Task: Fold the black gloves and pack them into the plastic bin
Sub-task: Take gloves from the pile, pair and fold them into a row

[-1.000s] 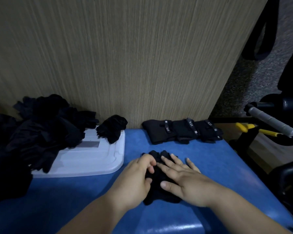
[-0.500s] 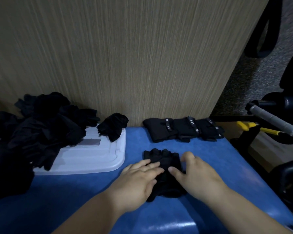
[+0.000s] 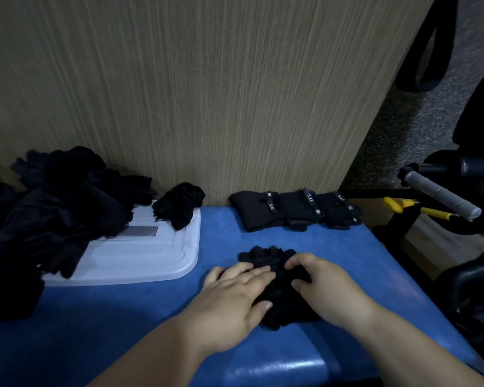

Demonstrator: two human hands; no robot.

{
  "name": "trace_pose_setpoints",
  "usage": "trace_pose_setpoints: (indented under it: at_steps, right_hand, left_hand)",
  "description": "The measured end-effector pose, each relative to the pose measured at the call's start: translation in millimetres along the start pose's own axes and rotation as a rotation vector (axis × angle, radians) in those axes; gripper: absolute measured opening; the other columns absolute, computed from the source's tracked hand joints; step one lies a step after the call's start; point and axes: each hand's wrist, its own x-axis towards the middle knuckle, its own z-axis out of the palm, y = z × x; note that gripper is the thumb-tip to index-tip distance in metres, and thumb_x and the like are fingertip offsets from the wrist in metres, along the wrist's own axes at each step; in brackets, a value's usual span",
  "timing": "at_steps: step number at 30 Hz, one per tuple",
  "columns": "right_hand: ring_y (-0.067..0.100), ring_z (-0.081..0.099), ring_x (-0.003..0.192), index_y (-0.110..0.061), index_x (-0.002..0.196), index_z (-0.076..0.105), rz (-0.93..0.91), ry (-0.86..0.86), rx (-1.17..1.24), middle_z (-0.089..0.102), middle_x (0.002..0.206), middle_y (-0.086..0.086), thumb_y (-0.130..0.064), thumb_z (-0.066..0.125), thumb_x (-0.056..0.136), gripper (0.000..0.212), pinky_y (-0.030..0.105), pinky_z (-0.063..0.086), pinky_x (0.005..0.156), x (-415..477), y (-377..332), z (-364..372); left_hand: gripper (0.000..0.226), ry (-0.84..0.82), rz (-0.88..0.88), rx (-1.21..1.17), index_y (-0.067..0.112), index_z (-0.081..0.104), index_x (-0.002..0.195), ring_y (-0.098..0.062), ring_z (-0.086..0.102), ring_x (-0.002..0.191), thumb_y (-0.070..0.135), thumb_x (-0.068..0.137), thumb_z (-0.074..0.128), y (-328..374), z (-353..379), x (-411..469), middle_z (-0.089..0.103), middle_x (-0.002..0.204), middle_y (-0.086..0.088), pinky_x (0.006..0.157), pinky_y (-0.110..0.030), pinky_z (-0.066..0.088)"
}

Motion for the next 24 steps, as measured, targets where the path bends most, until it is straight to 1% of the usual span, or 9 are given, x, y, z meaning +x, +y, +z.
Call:
trace_pose_setpoints:
  at_steps: [3, 5, 7, 8, 10, 12, 14, 18, 24]
  right_hand:
    - [0.014, 0.055, 0.106, -0.039, 0.127, 0.048, 0.050, -0.052, -0.178, 0.047, 0.123, -0.005, -0.032, 0.058, 0.092, 0.037, 0.021, 0.046, 0.083, -3.5, 6.3, -12.2]
    - [0.015, 0.048, 0.119, -0.040, 0.135, 0.041, 0.025, 0.007, -0.252, 0.038, 0.132, -0.007, -0.036, 0.059, 0.090, 0.049, 0.022, 0.042, 0.094, -7.5, 7.4, -17.7]
    - [0.013, 0.029, 0.137, -0.038, 0.143, 0.035, -0.080, 0.072, -0.275, 0.027, 0.148, -0.011, -0.035, 0.056, 0.093, 0.054, 0.022, 0.028, 0.108, -11.0, 7.5, -17.9]
    - [0.011, 0.018, 0.143, -0.035, 0.146, 0.032, -0.129, 0.062, -0.263, 0.020, 0.154, -0.012, -0.035, 0.052, 0.095, 0.055, 0.022, 0.020, 0.113, -12.2, 7.7, -16.2]
    - [0.006, -0.003, 0.147, -0.029, 0.152, 0.020, -0.163, -0.041, -0.247, 0.005, 0.160, -0.014, -0.038, 0.041, 0.100, 0.057, 0.027, 0.008, 0.119, -14.4, 7.9, -9.5]
    - [0.005, -0.017, 0.145, -0.027, 0.154, 0.004, -0.126, -0.167, -0.323, -0.009, 0.160, -0.015, -0.042, 0.029, 0.102, 0.060, 0.034, -0.003, 0.121, -15.6, 13.3, -1.1]
    - [0.003, -0.022, 0.142, -0.028, 0.153, -0.007, -0.103, -0.222, -0.397, -0.017, 0.158, -0.017, -0.046, 0.021, 0.102, 0.061, 0.038, -0.012, 0.119, -15.7, 20.6, 2.2]
    - [0.000, -0.025, 0.139, -0.028, 0.152, -0.011, -0.108, -0.234, -0.438, -0.019, 0.155, -0.020, -0.048, 0.019, 0.102, 0.061, 0.041, -0.016, 0.117, -17.9, 33.9, -4.3]
    - [0.002, -0.025, 0.140, -0.028, 0.153, -0.009, -0.067, -0.181, -0.457, -0.019, 0.156, -0.017, -0.043, 0.025, 0.101, 0.063, 0.042, -0.018, 0.116, -15.3, 62.8, -21.6]
  left_hand:
    - [0.053, -0.024, 0.021, 0.007, 0.041, 0.010, 0.151, 0.004, -0.013, 0.142, 0.049, 0.101, 0.025, 4.1, 4.9, 4.5, -0.003, 0.157, 0.027, 0.118, -0.031, -0.009]
    - [0.053, -0.034, 0.025, 0.001, 0.041, 0.009, 0.151, 0.006, -0.016, 0.141, 0.048, 0.101, 0.025, 5.9, 7.5, 7.8, -0.006, 0.157, 0.026, 0.119, -0.032, -0.011]
    - [0.053, -0.049, 0.032, 0.008, 0.040, 0.007, 0.151, 0.007, -0.017, 0.140, 0.048, 0.101, 0.024, 7.4, 9.7, 11.1, -0.008, 0.157, 0.025, 0.119, -0.033, -0.012]
    - [0.054, -0.057, 0.034, 0.018, 0.040, 0.006, 0.151, 0.008, -0.018, 0.139, 0.048, 0.101, 0.023, 8.7, 10.5, 12.8, -0.009, 0.157, 0.024, 0.118, -0.034, -0.013]
    - [0.055, -0.074, 0.034, 0.050, 0.038, 0.002, 0.152, 0.009, -0.020, 0.136, 0.049, 0.101, 0.022, 12.0, 12.0, 15.9, -0.011, 0.157, 0.024, 0.118, -0.036, -0.015]
    - [0.057, -0.089, 0.025, 0.065, 0.037, -0.002, 0.152, 0.008, -0.022, 0.137, 0.050, 0.101, 0.020, 15.9, 12.3, 18.6, -0.012, 0.156, 0.024, 0.118, -0.037, -0.016]
    - [0.058, -0.100, 0.017, 0.071, 0.037, -0.006, 0.152, 0.007, -0.023, 0.138, 0.051, 0.101, 0.019, 19.0, 11.8, 20.4, -0.014, 0.156, 0.024, 0.117, -0.037, -0.017]
    - [0.058, -0.104, 0.012, 0.077, 0.037, -0.008, 0.151, 0.004, -0.024, 0.139, 0.051, 0.101, 0.018, 26.6, 12.0, 25.6, -0.016, 0.156, 0.023, 0.117, -0.039, -0.017]
    - [0.058, -0.063, 0.048, 0.021, 0.035, -0.003, 0.153, 0.004, -0.020, 0.141, 0.049, 0.101, 0.021, 50.6, 17.5, 48.2, -0.010, 0.158, 0.021, 0.119, -0.038, -0.014]
